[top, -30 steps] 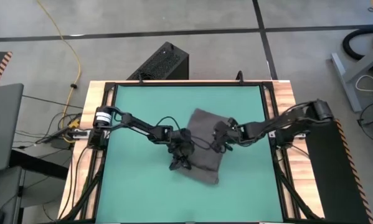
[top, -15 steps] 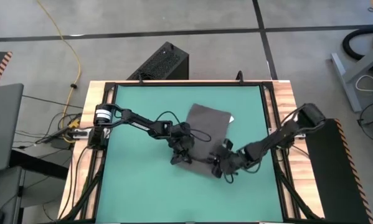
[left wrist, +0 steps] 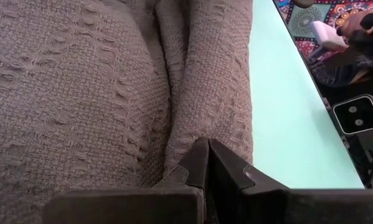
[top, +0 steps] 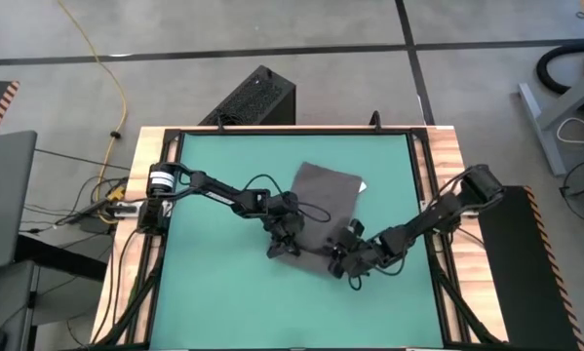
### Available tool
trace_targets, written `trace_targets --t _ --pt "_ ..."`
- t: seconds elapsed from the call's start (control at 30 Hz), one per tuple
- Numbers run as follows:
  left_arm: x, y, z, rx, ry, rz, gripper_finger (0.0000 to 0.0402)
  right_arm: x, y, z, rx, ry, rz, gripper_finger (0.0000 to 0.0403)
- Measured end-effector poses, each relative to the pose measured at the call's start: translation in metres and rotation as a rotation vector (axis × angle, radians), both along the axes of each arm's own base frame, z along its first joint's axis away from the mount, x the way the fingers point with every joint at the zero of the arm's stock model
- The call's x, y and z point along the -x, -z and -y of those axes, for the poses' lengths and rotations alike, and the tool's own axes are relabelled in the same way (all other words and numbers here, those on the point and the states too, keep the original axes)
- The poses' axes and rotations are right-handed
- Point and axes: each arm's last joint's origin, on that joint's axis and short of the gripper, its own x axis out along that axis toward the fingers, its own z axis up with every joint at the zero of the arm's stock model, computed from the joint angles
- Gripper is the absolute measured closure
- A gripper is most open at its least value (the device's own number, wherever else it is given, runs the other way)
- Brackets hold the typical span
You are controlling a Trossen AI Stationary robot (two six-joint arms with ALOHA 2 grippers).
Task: Roll towel into tight, uniform cylinder
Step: Roll the gray towel
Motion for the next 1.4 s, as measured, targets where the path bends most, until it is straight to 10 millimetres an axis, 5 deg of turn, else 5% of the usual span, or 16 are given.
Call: trace_targets --t 0.23,0.5,0.67,1.03,1.4 --pt "0.0 0.0 0.0 -0.004 0.004 0.005 0.0401 0.004 -0.018 0.012 0.053 0.071 0.038 0.0257" --pt "0.0 0.0 0.0 -0.001 0.01 0.007 0.0401 0.0 0.021 0.018 0.007 0.098 -0.135 0.0257" --pt "0.001 0.0 0.0 -0.004 0.028 0.011 0.0401 0.004 0.029 0.01 -0.019 0.116 -0.157 0.0257" --pt "0.002 0.001 0.0 0.011 0.025 -0.014 0.0401 0.016 -0.017 0.002 0.011 -0.007 -0.052 0.0257" --pt "0.002 0.001 0.001 0.029 0.031 -0.021 0.0401 0.03 -0.034 -0.048 0.141 -0.278 0.116 0.0255"
